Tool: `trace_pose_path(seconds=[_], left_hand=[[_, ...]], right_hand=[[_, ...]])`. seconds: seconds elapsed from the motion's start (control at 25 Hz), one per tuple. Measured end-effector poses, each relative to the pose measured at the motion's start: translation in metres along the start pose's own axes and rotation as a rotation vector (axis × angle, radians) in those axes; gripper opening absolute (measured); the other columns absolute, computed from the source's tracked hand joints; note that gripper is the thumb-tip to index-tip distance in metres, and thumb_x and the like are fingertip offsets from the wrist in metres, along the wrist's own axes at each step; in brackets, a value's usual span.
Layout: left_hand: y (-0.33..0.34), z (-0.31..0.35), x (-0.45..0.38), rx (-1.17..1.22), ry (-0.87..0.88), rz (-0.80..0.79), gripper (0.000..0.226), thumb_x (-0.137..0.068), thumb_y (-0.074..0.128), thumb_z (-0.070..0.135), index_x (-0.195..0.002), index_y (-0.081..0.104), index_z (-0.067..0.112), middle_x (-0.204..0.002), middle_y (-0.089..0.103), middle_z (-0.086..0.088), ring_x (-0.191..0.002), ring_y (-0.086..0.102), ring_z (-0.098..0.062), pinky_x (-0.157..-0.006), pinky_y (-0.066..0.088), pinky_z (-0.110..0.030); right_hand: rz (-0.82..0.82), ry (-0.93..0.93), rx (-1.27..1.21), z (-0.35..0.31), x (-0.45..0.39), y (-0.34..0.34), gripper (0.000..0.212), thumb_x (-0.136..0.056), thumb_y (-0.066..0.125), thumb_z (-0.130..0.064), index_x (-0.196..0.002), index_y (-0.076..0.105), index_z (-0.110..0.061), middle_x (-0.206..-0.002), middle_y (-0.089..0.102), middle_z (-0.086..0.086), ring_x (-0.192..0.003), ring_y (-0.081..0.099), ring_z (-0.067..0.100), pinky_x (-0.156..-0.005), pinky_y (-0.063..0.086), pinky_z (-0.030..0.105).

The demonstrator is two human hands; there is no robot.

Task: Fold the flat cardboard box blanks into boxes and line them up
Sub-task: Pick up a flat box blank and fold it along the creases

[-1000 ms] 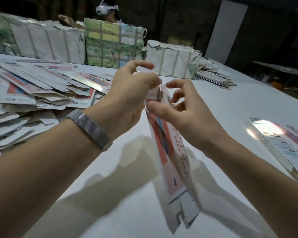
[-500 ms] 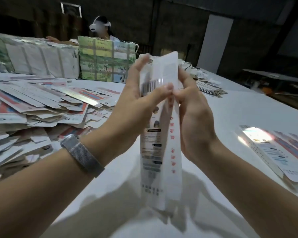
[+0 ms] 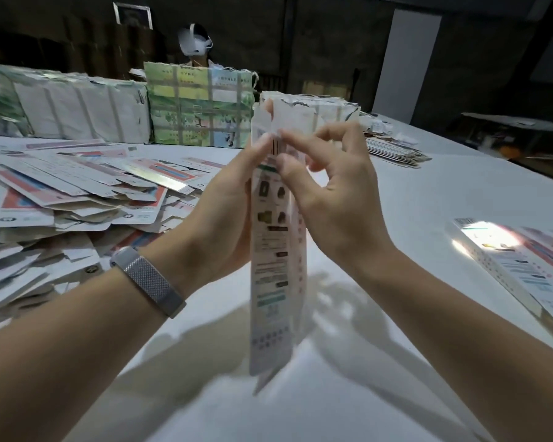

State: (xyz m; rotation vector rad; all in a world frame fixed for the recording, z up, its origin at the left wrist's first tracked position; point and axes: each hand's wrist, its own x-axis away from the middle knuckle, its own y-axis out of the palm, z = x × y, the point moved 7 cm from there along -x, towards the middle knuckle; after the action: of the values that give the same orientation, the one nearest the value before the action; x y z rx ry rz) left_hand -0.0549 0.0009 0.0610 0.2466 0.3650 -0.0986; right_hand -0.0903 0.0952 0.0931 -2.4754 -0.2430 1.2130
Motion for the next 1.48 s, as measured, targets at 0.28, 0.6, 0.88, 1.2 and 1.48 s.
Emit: trace_pose_path(seconds=[0.28, 0.6, 0.88, 1.2, 1.48], left_hand=[[-0.002, 0.003, 0.007, -0.053, 0.078, 0.046, 0.043, -0.104, 0.022, 0.056, -0.140, 0.045, 0.057, -0.119, 0.073, 0.010, -0.107, 0.070, -0.011, -0.076, 0.058, -0.027], [0.004, 0.010, 0.010, -0.245, 0.043, 0.029, 0.035, -0.099, 0.024, 0.064, -0.119, 0.053, 0.071, -0.113, 0.075, 0.002, -0.097, 0.072, -0.012, -0.080, 0.061, -0.030], [0.009, 0.008, 0.013, -0.327, -0.044, 0.022, 0.051, -0.087, 0.026, 0.064, -0.117, 0.062, 0.045, -0.086, 0.077, 0.004, -0.079, 0.072, -0.012, -0.063, 0.057, -0.017], [0.008, 0.001, 0.011, -0.243, -0.096, 0.070, 0.061, -0.086, 0.033, 0.065, -0.113, 0.064, 0.019, -0.088, 0.074, 0.000, -0.073, 0.070, -0.011, -0.056, 0.053, -0.017], [0.005, 0.003, 0.006, -0.090, 0.018, 0.244, 0.063, -0.079, 0.061, 0.051, -0.134, 0.035, 0.034, -0.081, 0.076, -0.008, -0.064, 0.072, -0.019, -0.050, 0.054, -0.027]], right_hand=[[-0.089, -0.036, 0.055, -0.005, 0.008, -0.002, 0.037, -0.085, 0.073, -0.041, -0.116, 0.064, -0.022, -0.097, 0.045, -0.013, -0.082, 0.049, -0.005, -0.071, 0.042, 0.015], [-0.153, 0.038, -0.117, -0.002, -0.005, -0.008, 0.025, -0.084, 0.075, -0.040, -0.095, 0.066, -0.019, -0.061, 0.046, -0.018, -0.055, 0.047, 0.002, -0.051, 0.044, 0.017], [-0.351, 0.042, -0.059, 0.005, -0.015, -0.011, 0.046, -0.074, 0.065, -0.064, -0.079, 0.058, -0.018, -0.058, 0.066, -0.015, -0.054, 0.063, 0.008, -0.051, 0.046, 0.019], [-0.306, 0.025, -0.387, 0.004, -0.020, -0.018, 0.035, -0.090, 0.070, -0.022, -0.071, 0.047, -0.003, -0.059, 0.049, 0.008, -0.050, 0.048, 0.015, -0.043, 0.043, 0.029], [-0.033, 0.113, -0.643, 0.010, -0.004, -0.013, 0.019, -0.088, 0.066, -0.022, -0.094, 0.049, -0.016, -0.074, 0.052, 0.016, -0.063, 0.056, 0.035, -0.046, 0.049, 0.059]])
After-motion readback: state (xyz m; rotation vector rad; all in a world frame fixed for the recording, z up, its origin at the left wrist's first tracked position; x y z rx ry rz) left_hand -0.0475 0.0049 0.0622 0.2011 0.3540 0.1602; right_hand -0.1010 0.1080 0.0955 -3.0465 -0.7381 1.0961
